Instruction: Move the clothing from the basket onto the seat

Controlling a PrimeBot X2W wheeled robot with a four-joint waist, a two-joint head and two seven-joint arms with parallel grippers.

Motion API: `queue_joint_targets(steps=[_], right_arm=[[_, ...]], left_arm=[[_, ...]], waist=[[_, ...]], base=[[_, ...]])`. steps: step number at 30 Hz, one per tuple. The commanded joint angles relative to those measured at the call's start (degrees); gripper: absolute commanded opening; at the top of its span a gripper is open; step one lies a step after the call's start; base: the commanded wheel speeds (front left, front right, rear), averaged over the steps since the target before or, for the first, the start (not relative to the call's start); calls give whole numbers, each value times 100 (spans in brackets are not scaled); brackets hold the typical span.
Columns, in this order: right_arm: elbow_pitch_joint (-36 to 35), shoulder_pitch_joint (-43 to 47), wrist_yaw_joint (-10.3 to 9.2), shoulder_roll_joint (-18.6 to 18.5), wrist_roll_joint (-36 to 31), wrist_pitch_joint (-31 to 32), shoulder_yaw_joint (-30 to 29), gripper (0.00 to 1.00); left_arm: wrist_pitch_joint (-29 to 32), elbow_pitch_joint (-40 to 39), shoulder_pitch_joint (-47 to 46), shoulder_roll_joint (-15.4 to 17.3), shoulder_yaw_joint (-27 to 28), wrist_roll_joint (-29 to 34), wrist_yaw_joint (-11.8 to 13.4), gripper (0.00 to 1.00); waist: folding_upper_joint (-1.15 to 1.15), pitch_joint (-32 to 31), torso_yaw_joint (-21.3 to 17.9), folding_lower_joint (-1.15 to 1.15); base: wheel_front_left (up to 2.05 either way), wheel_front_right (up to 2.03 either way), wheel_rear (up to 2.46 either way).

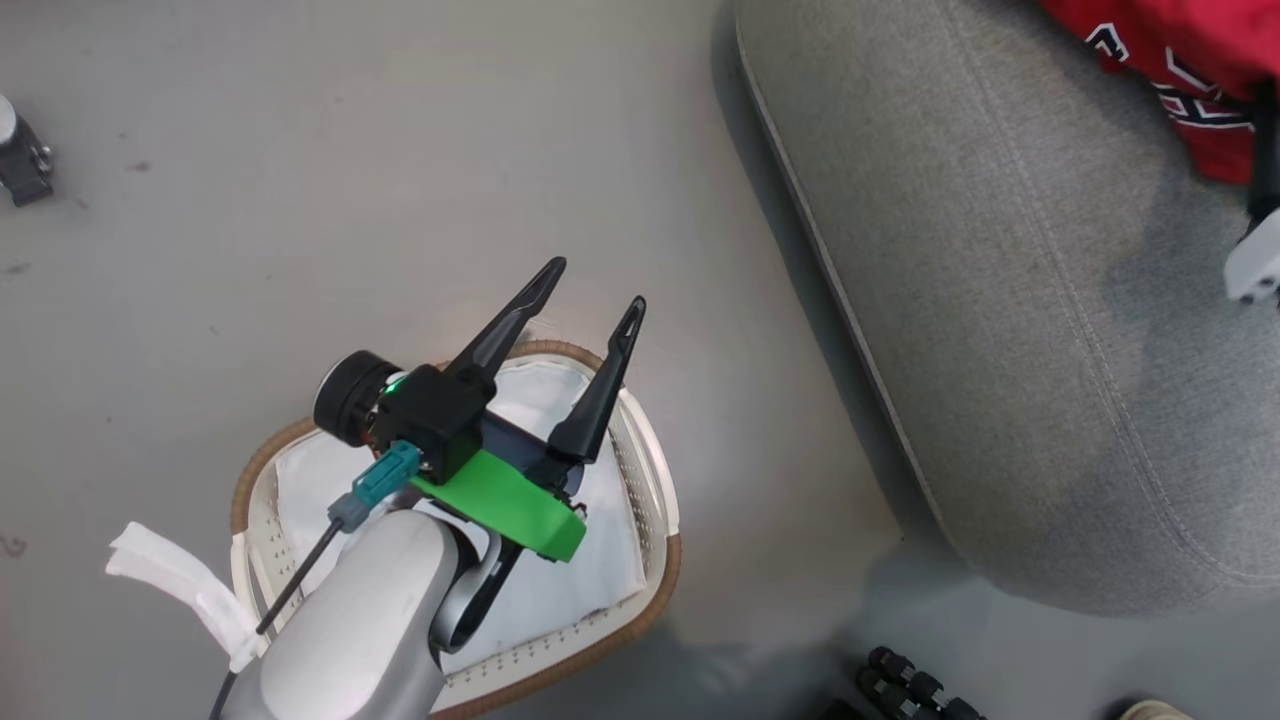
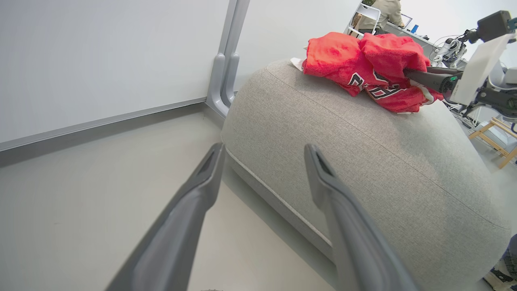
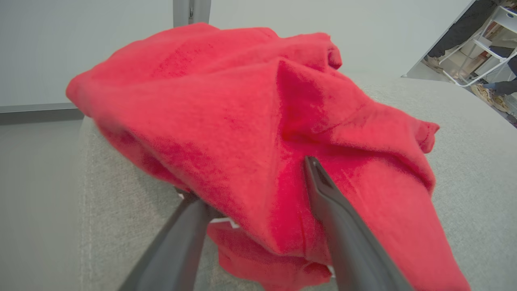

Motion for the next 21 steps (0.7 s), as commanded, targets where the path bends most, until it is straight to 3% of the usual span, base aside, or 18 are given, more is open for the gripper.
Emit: queue_joint_targets(steps=[1,8,16,21], right_arm=[[-107,242,-8,38,5,0,-10,100],[-1039,1057,-8,279,104,0,26,100],[-2310,1789,-8,466,408,0,314,100],[-2727,2047,-8,913,598,1,393,100]], left_arm=[[-2,31,99,13,76,25,-17,100],[-2,-19,422,-142,502,135,-17,100],[-2,-88,855,-380,1125,293,-17,100],[-3,42,1196,-605,1951,603,-17,100]], waist=[[0,-265,-101,-1],[0,-771,-129,-1],[0,-1349,112,-1],[0,-1710,331,-1]], base=[[0,0,0],[0,0,0],[0,0,0],[0,0,0]])
